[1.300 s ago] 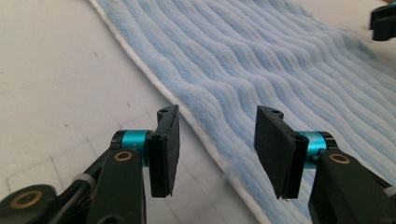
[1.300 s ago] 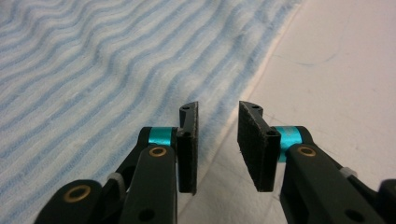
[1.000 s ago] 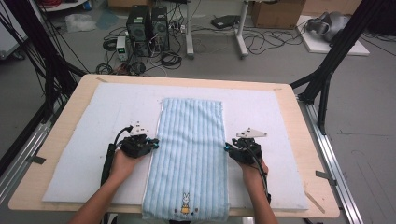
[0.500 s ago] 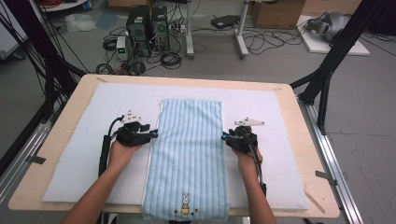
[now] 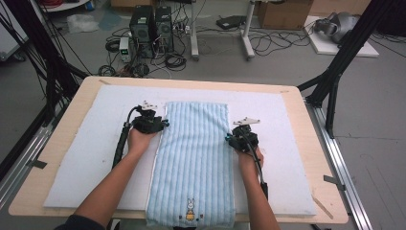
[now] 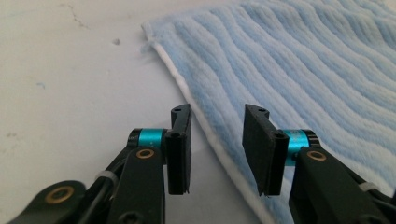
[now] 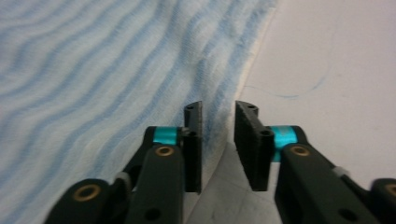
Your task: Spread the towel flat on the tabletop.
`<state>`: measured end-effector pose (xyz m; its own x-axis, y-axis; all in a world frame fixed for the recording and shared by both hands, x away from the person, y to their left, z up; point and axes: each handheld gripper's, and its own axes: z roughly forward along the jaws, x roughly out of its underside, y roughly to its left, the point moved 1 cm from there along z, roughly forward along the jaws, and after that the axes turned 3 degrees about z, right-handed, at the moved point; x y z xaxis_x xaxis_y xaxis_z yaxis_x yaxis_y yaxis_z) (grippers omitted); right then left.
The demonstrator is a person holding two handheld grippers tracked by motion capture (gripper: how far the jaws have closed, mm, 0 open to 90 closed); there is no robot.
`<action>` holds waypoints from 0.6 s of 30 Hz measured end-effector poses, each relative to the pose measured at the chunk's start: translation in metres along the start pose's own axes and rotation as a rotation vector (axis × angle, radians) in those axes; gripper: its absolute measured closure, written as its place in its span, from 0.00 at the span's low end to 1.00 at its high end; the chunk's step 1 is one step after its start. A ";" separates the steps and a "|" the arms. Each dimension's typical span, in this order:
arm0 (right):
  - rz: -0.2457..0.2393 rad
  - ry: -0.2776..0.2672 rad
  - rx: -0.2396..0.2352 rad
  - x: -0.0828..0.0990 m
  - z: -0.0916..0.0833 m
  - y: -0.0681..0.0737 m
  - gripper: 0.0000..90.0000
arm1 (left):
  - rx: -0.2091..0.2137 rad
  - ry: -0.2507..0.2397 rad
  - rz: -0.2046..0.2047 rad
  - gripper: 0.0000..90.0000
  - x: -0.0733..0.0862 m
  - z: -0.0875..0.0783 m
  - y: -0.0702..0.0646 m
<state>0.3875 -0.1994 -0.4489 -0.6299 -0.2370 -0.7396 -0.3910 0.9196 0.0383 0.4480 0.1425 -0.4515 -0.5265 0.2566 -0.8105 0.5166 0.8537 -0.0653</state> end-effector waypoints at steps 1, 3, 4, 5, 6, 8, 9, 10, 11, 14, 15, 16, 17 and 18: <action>-0.002 -0.012 -0.003 0.001 -0.003 0.000 0.75 | 0.002 0.009 -0.002 0.68 -0.002 0.003 0.000; -0.001 -0.028 -0.020 0.003 -0.010 -0.002 0.71 | 0.003 0.034 0.005 0.67 -0.006 0.011 -0.001; 0.001 -0.032 -0.028 0.004 -0.012 -0.002 0.71 | 0.008 0.051 0.006 0.68 -0.007 0.015 -0.002; -0.004 -0.041 -0.034 0.006 -0.015 -0.003 0.70 | -0.009 0.052 0.037 0.70 -0.008 0.017 -0.005; -0.003 -0.044 -0.041 0.008 -0.018 -0.003 0.69 | 0.002 0.045 0.073 0.77 -0.009 0.019 -0.007; 0.005 -0.048 -0.053 0.011 -0.022 -0.005 0.68 | 0.001 0.047 0.106 0.94 -0.010 0.020 -0.010; 0.006 -0.055 -0.058 0.012 -0.024 -0.005 0.68 | -0.009 0.055 0.111 0.95 -0.011 0.021 -0.009; 0.004 -0.060 -0.065 0.013 -0.025 -0.006 0.68 | -0.035 0.062 0.112 0.96 -0.013 0.021 -0.008; 0.004 -0.062 -0.068 0.014 -0.026 -0.006 0.68 | -0.058 0.066 0.107 0.96 -0.013 0.021 -0.005; 0.020 -0.087 -0.071 0.013 -0.027 -0.008 0.68 | -0.075 0.054 0.072 0.86 -0.013 0.021 0.001; 0.038 -0.092 -0.070 0.010 -0.025 -0.010 0.68 | -0.079 0.055 0.063 0.75 -0.012 0.021 0.003; 0.046 -0.093 -0.067 0.006 -0.022 -0.011 0.68 | -0.074 0.054 0.038 0.69 -0.012 0.020 0.005; 0.044 -0.103 -0.051 0.001 -0.019 -0.011 0.69 | -0.066 0.054 0.025 0.63 -0.012 0.018 0.006; 0.031 -0.107 -0.036 -0.005 -0.016 -0.011 0.69 | -0.059 0.048 0.017 0.59 -0.013 0.016 0.008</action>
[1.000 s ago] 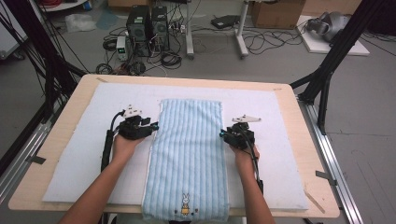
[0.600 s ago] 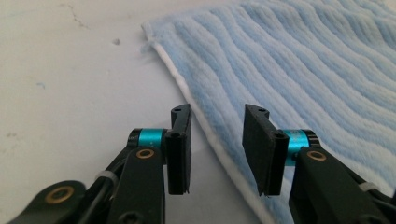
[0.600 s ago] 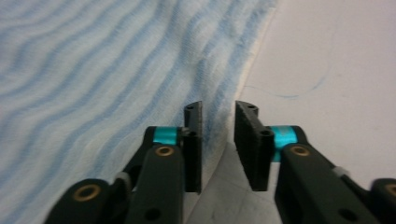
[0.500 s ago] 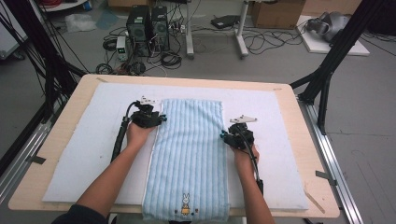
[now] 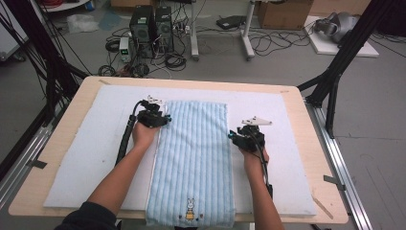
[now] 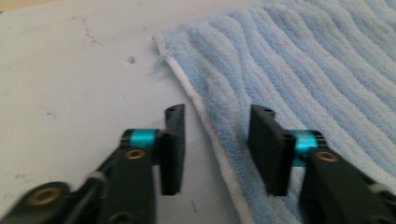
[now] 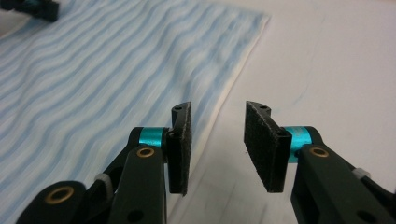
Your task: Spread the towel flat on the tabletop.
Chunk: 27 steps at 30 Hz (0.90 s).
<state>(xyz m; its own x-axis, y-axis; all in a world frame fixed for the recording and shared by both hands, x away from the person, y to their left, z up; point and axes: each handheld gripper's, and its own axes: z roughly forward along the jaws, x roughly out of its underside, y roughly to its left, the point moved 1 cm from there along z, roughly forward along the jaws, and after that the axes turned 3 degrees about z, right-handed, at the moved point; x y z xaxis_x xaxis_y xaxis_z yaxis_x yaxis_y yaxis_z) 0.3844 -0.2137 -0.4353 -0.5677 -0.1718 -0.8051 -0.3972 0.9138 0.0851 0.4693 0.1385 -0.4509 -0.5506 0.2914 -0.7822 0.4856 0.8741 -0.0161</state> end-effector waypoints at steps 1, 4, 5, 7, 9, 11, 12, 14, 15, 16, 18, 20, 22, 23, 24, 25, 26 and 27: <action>-0.014 0.001 0.007 -0.005 0.005 -0.001 0.70 | 0.010 -0.006 -0.005 0.57 0.000 -0.002 0.001; -0.015 0.029 0.013 -0.017 0.020 -0.002 0.71 | 0.048 -0.012 -0.026 0.55 0.000 -0.009 0.006; -0.014 0.027 0.008 -0.020 0.025 -0.003 0.72 | 0.053 -0.021 -0.040 0.55 0.001 -0.010 0.006; -0.014 0.031 0.014 -0.025 0.035 -0.004 0.69 | 0.074 -0.024 -0.058 0.54 0.004 -0.014 0.009; -0.030 0.063 0.011 -0.026 0.047 -0.003 0.67 | 0.090 -0.015 -0.051 0.54 0.007 -0.018 0.011; -0.062 0.103 0.032 -0.027 0.057 -0.001 0.70 | 0.102 -0.011 -0.048 0.54 0.007 -0.022 0.013; -0.076 0.120 0.047 -0.027 0.061 0.000 0.72 | 0.110 -0.021 -0.047 0.54 0.007 -0.024 0.013; -0.078 0.128 0.078 -0.028 0.065 0.000 0.74 | 0.113 -0.040 -0.041 0.54 0.005 -0.029 0.014; -0.078 0.132 0.098 -0.029 0.066 0.000 0.73 | 0.119 -0.050 -0.041 0.54 0.004 -0.031 0.014; -0.077 0.131 0.120 -0.030 0.067 -0.001 0.73 | 0.122 -0.059 -0.038 0.53 0.003 -0.033 0.014; -0.073 0.128 0.149 -0.031 0.067 -0.002 0.71 | 0.125 -0.067 -0.026 0.52 0.003 -0.036 0.013; -0.042 0.125 0.135 -0.030 0.066 -0.004 0.67 | 0.132 -0.083 -0.023 0.51 0.003 -0.039 0.013; -0.022 0.118 0.101 -0.030 0.061 -0.005 0.59 | 0.149 -0.098 -0.022 0.51 0.006 -0.043 0.014; -0.015 0.099 0.088 -0.031 0.057 -0.005 0.56 | 0.152 -0.102 -0.019 0.50 0.009 -0.044 0.014; -0.015 0.082 0.073 -0.031 0.052 -0.006 0.53 | 0.158 -0.107 -0.020 0.50 0.012 -0.046 0.015; -0.012 0.070 0.060 -0.031 0.046 -0.006 0.49 | 0.166 -0.115 -0.022 0.49 0.015 -0.048 0.015; -0.013 0.064 0.052 -0.031 0.041 -0.007 0.46 | 0.174 -0.118 -0.021 0.49 0.018 -0.050 0.016; -0.022 0.056 0.042 -0.031 0.034 -0.007 0.44 | 0.186 -0.129 -0.021 0.48 0.021 -0.053 0.016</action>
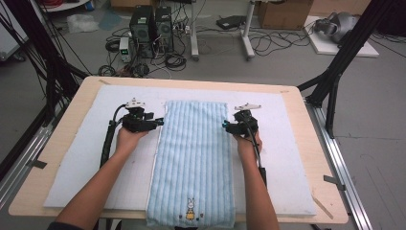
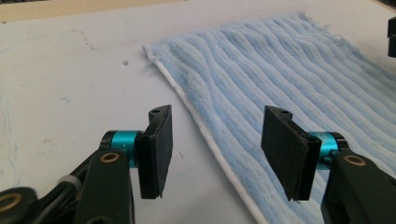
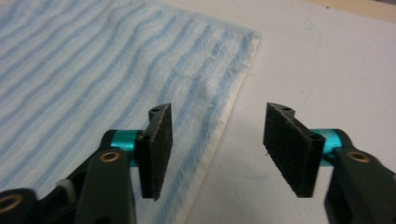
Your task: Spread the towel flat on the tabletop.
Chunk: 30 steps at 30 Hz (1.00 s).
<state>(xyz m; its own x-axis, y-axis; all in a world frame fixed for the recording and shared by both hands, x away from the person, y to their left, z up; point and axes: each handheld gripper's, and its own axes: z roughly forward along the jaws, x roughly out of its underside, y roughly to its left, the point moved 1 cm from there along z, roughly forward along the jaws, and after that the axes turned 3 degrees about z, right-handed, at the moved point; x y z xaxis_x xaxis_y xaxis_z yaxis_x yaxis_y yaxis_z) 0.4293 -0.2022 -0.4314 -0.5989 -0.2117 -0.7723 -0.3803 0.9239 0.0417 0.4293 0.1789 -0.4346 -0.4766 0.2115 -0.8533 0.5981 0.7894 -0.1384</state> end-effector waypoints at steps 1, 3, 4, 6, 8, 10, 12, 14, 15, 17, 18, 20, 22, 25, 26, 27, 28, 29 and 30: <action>-0.005 -0.004 -0.025 0.001 -0.006 -0.001 0.41 | 0.014 -0.016 -0.003 0.47 0.003 -0.004 0.000; -0.014 -0.009 -0.083 0.006 -0.019 -0.002 0.35 | 0.050 -0.035 -0.009 0.47 0.008 -0.011 -0.001; -0.026 -0.014 -0.109 0.009 -0.025 -0.003 0.34 | 0.065 -0.055 -0.011 0.45 0.010 -0.014 -0.002; -0.065 -0.021 -0.139 0.017 -0.039 -0.003 0.29 | 0.090 -0.085 -0.012 0.42 0.014 -0.021 -0.004; -0.074 -0.021 -0.176 0.026 -0.052 -0.004 0.22 | 0.115 -0.091 -0.007 0.39 0.015 -0.027 -0.006; -0.087 -0.053 -0.179 0.035 -0.065 -0.005 0.14 | 0.131 -0.127 -0.003 0.34 0.017 -0.034 -0.010; -0.095 -0.074 -0.184 0.044 -0.073 -0.007 0.13 | 0.131 -0.147 0.002 0.27 0.019 -0.040 -0.013; -0.117 -0.079 -0.192 0.051 -0.080 -0.006 0.13 | 0.152 -0.170 0.012 0.22 0.021 -0.045 -0.016; -0.131 -0.084 -0.194 0.053 -0.083 -0.006 0.13 | 0.162 -0.183 0.017 0.22 0.022 -0.047 -0.017; -0.142 -0.112 -0.194 0.057 -0.089 -0.005 0.13 | 0.165 -0.203 0.037 0.21 0.023 -0.052 -0.020; -0.141 -0.128 -0.186 0.059 -0.091 -0.004 0.13 | 0.162 -0.214 0.049 0.21 0.023 -0.054 -0.021; -0.141 -0.155 -0.185 0.060 -0.095 -0.002 0.13 | 0.160 -0.235 0.055 0.21 0.025 -0.059 -0.023; -0.156 -0.165 -0.165 0.061 -0.098 0.000 0.13 | 0.157 -0.243 0.053 0.21 0.027 -0.062 -0.023; -0.150 -0.147 -0.159 0.062 -0.098 0.000 0.13 | 0.157 -0.231 0.052 0.22 0.030 -0.063 -0.023; -0.146 -0.136 -0.161 0.062 -0.098 0.000 0.13 | 0.156 -0.233 0.052 0.22 0.031 -0.063 -0.023; -0.143 -0.131 -0.158 0.062 -0.097 0.000 0.13 | 0.155 -0.234 0.050 0.22 0.031 -0.063 -0.023; -0.146 -0.130 -0.148 0.062 -0.096 0.000 0.13 | 0.156 -0.234 0.051 0.22 0.031 -0.063 -0.023; -0.147 -0.130 -0.144 0.061 -0.095 -0.001 0.13 | 0.155 -0.236 0.051 0.22 0.031 -0.064 -0.023; -0.148 -0.128 -0.143 0.061 -0.094 -0.001 0.13 | 0.153 -0.236 0.056 0.23 0.031 -0.064 -0.023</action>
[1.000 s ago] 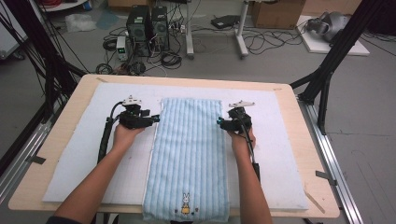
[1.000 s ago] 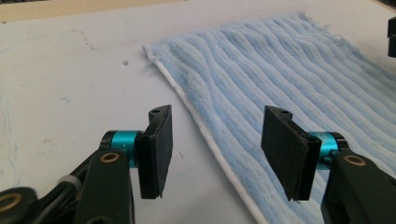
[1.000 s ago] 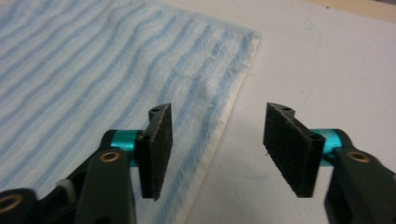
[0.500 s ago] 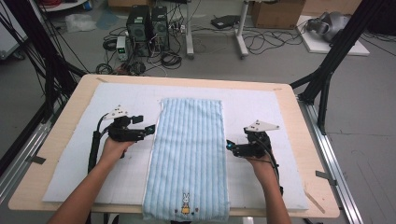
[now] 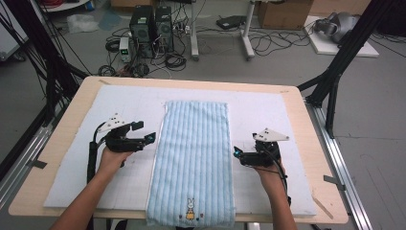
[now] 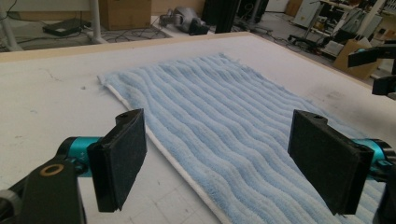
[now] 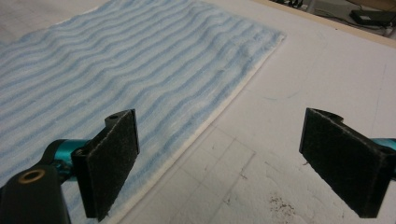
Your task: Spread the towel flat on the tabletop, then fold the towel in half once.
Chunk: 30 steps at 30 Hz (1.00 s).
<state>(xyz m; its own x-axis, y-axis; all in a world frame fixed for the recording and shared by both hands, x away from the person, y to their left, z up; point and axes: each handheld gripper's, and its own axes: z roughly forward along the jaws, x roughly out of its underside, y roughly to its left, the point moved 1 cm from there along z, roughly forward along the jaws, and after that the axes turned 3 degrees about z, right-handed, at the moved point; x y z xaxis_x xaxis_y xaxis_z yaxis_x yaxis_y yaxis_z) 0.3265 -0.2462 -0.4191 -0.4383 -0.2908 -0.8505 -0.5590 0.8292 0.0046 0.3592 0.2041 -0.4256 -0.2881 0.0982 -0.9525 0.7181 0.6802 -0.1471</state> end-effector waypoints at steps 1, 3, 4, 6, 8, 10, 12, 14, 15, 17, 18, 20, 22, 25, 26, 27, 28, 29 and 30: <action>0.003 0.003 0.001 0.000 0.000 0.000 0.13 | -0.001 0.001 0.004 0.23 0.000 0.000 0.000; -0.002 0.004 0.001 0.000 -0.001 0.001 0.13 | -0.006 -0.001 0.003 0.23 0.000 -0.001 0.000; -0.003 -0.001 0.002 0.000 -0.001 0.001 0.13 | -0.006 0.001 0.005 0.23 0.000 -0.001 0.000; -0.002 -0.006 0.001 0.000 -0.002 0.000 0.13 | -0.005 0.005 0.009 0.24 0.000 -0.001 -0.001; 0.002 -0.003 0.002 0.000 -0.003 0.000 0.13 | -0.011 0.006 0.013 0.24 0.000 0.000 -0.001; 0.005 -0.010 0.008 0.000 -0.003 -0.001 0.13 | -0.011 0.008 0.013 0.24 0.000 0.000 -0.001; 0.014 -0.016 0.002 -0.001 -0.004 -0.002 0.13 | -0.012 0.010 0.009 0.24 0.001 0.001 0.000; 0.020 -0.014 0.001 -0.001 -0.004 -0.003 0.13 | -0.007 0.008 -0.011 0.25 0.001 0.001 0.001; 0.023 -0.012 0.000 -0.001 -0.004 -0.003 0.13 | -0.004 0.006 -0.017 0.25 0.001 0.001 0.002; 0.022 -0.005 -0.004 0.000 -0.003 -0.002 0.13 | -0.003 0.009 -0.023 0.25 0.001 0.000 0.003; 0.021 -0.004 -0.003 0.000 -0.003 -0.002 0.13 | -0.006 0.012 -0.025 0.25 0.001 0.001 0.003; 0.022 -0.006 -0.007 -0.001 -0.002 -0.001 0.13 | -0.011 0.019 -0.033 0.25 0.002 0.002 0.005; 0.017 -0.007 -0.003 0.000 -0.003 -0.002 0.13 | -0.015 0.025 -0.048 0.25 0.003 0.003 0.007; 0.025 -0.011 -0.002 0.001 -0.004 -0.003 0.13 | -0.031 0.034 -0.060 0.23 0.003 0.005 0.009; 0.025 -0.009 -0.002 0.001 -0.004 -0.003 0.13 | -0.040 0.033 -0.059 0.22 0.003 0.006 0.009; 0.023 -0.007 -0.001 0.002 -0.004 -0.004 0.13 | -0.038 0.032 -0.064 0.22 0.003 0.006 0.009; 0.028 -0.004 0.000 0.002 -0.004 -0.004 0.13 | -0.037 0.035 -0.070 0.22 0.003 0.007 0.009; 0.033 -0.005 -0.002 0.002 -0.004 -0.004 0.13 | -0.038 0.041 -0.073 0.22 0.002 0.007 0.009; 0.034 -0.010 0.000 0.002 -0.004 -0.005 0.13 | -0.042 0.045 -0.071 0.22 0.001 0.008 0.010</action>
<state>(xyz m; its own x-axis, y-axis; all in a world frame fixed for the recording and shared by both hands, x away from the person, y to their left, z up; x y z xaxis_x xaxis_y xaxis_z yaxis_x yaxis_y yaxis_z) 0.3253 -0.2525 -0.4182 -0.4500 -0.2579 -0.8549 -0.5439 0.8385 0.0333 0.3713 0.2048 -0.4299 -0.3659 0.0805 -0.9272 0.6677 0.7167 -0.2013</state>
